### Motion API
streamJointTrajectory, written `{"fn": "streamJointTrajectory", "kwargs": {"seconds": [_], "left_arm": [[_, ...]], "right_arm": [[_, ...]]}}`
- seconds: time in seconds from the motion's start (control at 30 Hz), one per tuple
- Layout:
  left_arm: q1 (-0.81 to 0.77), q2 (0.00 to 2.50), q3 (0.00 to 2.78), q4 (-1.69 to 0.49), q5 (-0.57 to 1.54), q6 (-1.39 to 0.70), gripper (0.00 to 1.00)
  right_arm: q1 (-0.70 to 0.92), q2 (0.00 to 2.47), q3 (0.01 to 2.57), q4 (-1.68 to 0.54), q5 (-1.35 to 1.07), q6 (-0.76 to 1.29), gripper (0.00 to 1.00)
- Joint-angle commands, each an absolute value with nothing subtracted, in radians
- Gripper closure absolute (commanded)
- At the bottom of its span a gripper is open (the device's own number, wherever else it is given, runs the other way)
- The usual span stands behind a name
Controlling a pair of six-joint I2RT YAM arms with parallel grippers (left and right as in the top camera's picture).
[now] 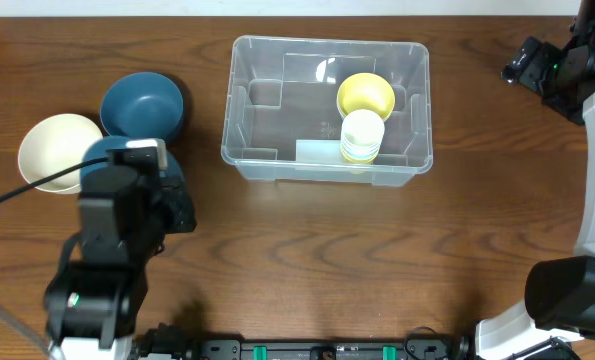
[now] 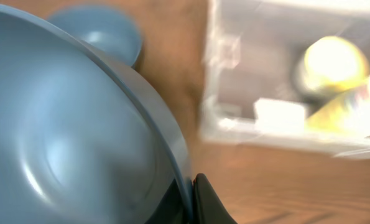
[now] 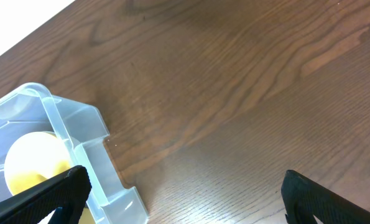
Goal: Pack container
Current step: 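Move left gripper to the front blue bowl and grasp its rim, then carry the blue bowl into the bin and release it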
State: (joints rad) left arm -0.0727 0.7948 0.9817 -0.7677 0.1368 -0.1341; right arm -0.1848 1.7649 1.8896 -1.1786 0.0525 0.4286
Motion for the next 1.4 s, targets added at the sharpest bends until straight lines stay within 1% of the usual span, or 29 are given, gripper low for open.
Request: {"fn": "streamJointTrajectory", "kwargs": {"seconds": [0.0,0.2,0.43,0.67,0.77,0.93,1.17,1.37], "left_arm": [[-0.078,0.781,1.063,-0.798,0.199,-0.139,0.94],[-0.125,0.859,1.177,-0.81,0.19,-0.099,0.94],[-0.206,1.081,1.307,-0.807,0.185,-0.023,0.94],[-0.368,1.303,1.478,-0.806,0.046,0.094,0.94],[-0.452,1.376,1.533,-0.791,-0.035,0.186,0.94],[-0.572,1.468,1.543,-0.669,-0.148,0.311,0.94],[-0.6,1.579,1.543,-0.524,-0.142,0.289,0.94],[-0.6,1.672,1.543,-0.509,-0.131,0.272,0.94]], "right_arm": [[-0.189,1.748,1.903,-1.179,0.056,0.437,0.01],[-0.189,1.748,1.903,-1.179,0.056,0.437,0.01],[-0.189,1.749,1.903,-1.179,0.056,0.437,0.01],[-0.189,1.749,1.903,-1.179,0.056,0.437,0.01],[-0.189,1.749,1.903,-1.179,0.056,0.437,0.01],[-0.189,1.749,1.903,-1.179,0.056,0.437,0.01],[-0.189,1.748,1.903,-1.179,0.056,0.437,0.01],[-0.189,1.749,1.903,-1.179,0.056,0.437,0.01]]}}
